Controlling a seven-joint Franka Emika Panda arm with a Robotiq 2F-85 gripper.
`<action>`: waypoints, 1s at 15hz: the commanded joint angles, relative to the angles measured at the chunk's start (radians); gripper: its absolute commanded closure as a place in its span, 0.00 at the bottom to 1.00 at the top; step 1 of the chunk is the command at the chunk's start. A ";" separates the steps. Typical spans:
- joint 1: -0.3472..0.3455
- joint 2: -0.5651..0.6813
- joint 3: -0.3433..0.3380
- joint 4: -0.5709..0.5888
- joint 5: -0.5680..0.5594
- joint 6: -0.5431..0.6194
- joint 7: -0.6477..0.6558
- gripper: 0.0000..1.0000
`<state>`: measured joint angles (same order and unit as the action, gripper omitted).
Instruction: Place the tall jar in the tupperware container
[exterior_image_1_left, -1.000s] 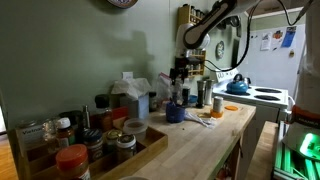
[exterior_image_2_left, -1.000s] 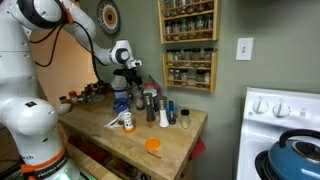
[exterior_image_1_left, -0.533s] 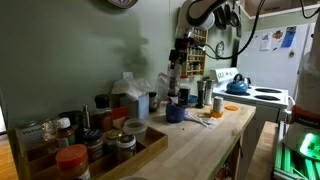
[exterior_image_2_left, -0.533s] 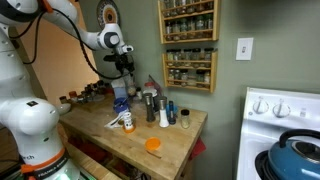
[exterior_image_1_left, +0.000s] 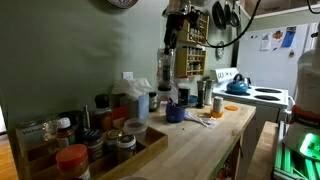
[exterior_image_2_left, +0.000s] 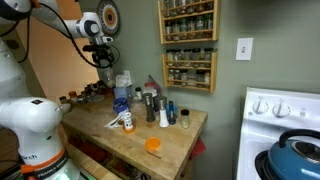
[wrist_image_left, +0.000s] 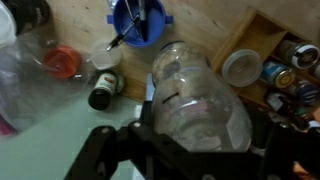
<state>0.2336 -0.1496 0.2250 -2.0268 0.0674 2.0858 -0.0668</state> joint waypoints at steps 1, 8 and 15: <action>0.016 0.023 0.017 0.021 0.005 -0.003 -0.011 0.13; 0.043 0.117 0.043 0.083 -0.003 0.005 -0.036 0.38; 0.115 0.220 0.126 0.168 -0.044 0.044 -0.104 0.38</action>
<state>0.3241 0.0205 0.3293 -1.9130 0.0520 2.1256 -0.1372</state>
